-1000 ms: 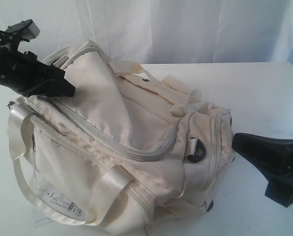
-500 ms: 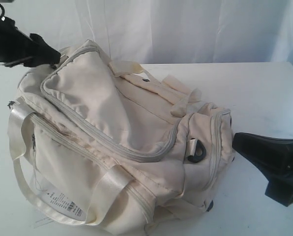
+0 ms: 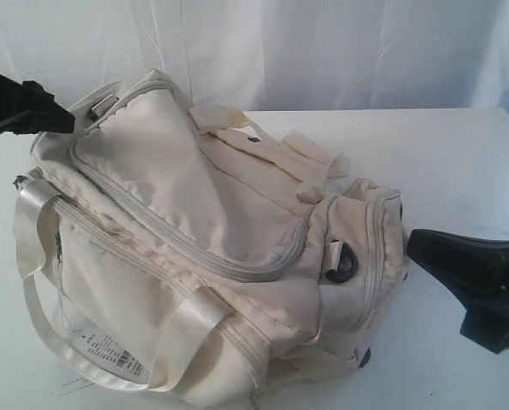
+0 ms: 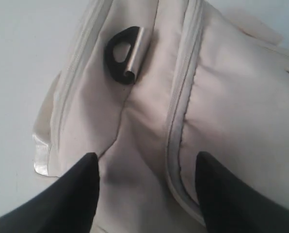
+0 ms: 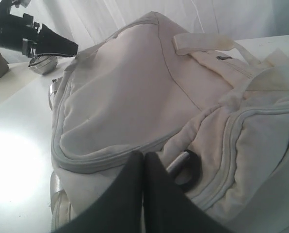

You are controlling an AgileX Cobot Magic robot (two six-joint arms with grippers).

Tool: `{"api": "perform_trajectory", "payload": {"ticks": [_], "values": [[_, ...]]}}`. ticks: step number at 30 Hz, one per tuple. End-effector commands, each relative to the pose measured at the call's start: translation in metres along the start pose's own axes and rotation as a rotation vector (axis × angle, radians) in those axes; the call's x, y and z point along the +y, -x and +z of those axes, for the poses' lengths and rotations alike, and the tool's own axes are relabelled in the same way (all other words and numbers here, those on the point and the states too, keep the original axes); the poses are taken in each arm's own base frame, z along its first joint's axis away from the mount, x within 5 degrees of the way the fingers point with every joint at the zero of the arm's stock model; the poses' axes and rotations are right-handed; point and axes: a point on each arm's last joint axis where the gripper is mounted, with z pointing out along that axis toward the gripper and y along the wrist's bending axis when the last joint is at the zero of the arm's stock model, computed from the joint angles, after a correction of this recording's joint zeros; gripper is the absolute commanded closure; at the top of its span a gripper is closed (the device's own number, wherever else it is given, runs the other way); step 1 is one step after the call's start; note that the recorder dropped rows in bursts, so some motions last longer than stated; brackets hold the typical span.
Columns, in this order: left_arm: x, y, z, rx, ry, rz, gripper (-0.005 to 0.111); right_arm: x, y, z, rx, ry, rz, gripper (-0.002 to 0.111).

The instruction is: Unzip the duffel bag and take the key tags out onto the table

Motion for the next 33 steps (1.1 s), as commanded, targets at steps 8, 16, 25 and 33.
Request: {"api": "perform_trajectory", "payload": {"ticks": [8,16,25,33], "values": [[0.018,-0.003,0.016,-0.003,0.037,-0.031,0.045,-0.017,0.001,0.003,0.005,-0.159,0.077,0.098],[0.023,0.002,0.011,-0.054,0.117,0.005,0.045,-0.039,-0.005,0.012,0.050,-0.288,0.190,0.030],[0.034,-0.012,0.040,0.019,0.071,-0.041,0.045,-0.059,-0.017,0.046,0.150,-0.216,0.454,0.033],[0.036,-0.020,0.051,0.061,0.040,-0.060,0.074,-0.073,-0.026,0.085,0.252,-0.088,0.520,0.043]]}}
